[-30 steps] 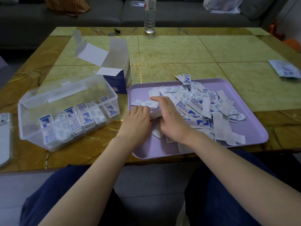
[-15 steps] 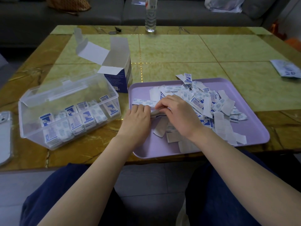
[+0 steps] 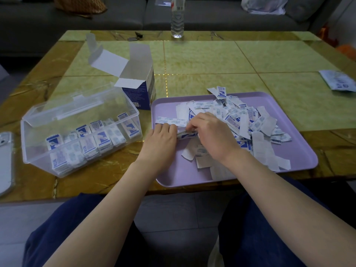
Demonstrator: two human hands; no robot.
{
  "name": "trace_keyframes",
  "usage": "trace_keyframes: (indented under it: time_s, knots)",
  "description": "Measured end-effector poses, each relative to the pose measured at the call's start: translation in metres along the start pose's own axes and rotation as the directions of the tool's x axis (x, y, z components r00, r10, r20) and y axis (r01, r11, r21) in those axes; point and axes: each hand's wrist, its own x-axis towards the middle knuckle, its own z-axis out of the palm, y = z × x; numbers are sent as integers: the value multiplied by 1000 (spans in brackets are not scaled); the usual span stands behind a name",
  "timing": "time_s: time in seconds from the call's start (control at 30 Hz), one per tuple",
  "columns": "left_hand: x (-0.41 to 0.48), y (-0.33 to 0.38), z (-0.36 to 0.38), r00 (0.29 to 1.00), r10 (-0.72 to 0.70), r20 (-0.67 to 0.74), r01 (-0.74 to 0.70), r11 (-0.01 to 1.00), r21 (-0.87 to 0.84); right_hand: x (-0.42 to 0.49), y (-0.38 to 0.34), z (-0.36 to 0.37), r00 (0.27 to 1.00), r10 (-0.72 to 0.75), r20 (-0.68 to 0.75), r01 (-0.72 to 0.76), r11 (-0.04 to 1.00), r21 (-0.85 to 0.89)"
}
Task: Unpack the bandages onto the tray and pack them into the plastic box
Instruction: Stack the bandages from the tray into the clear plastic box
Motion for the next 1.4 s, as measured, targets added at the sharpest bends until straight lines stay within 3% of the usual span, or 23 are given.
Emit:
trace_keyframes:
  time_s: [0.1, 0.2, 0.3, 0.43, 0.53, 0.63, 0.7, 0.93, 1.2, 1.3, 1.4]
  knots:
    - [0, 0, 0, 1000, -9, -2, 9, 1000, -11, 0, -4, 4, 998, 62, -31, -57, 988, 141]
    - [0, 1, 2, 1000, -19, 7, 19, 1000, -2, -3, -13, 14, 969, 157, 191, -212, 925, 315]
    - [1, 2, 3, 999, -41, -8, 41, 999, -31, -7, -16, 24, 939, 90, 331, -203, 924, 324]
    - [1, 3, 1, 998, -62, -6, 60, 989, -138, -4, -13, 25, 971, 98, 216, -170, 922, 347]
    - [1, 0, -2, 998, -68, -14, 64, 973, -221, 0, -8, 21, 982, 116, 146, -152, 952, 264]
    - [0, -7, -4, 995, -79, -55, 65, 974, -219, 1, -1, 19, 980, 145, 140, -173, 961, 217]
    - [-1, -9, -8, 989, -140, -44, 120, 943, -312, 0, 2, 20, 971, 193, 139, -221, 949, 224]
    - [0, -4, -7, 993, -119, 14, 111, 860, -498, 0, -7, 23, 963, 218, 159, -263, 888, 377]
    - [-1, 7, 2, 996, -67, 50, 75, 981, -181, -2, 1, 34, 991, 74, 107, -89, 985, 146]
    - [0, 7, 2, 994, -93, 48, 101, 974, -201, -3, -2, 33, 988, 72, 133, -97, 976, 193]
    - [-2, 7, 2, 996, -83, 35, 88, 982, -169, -1, -5, 26, 993, 113, 17, -113, 949, 294]
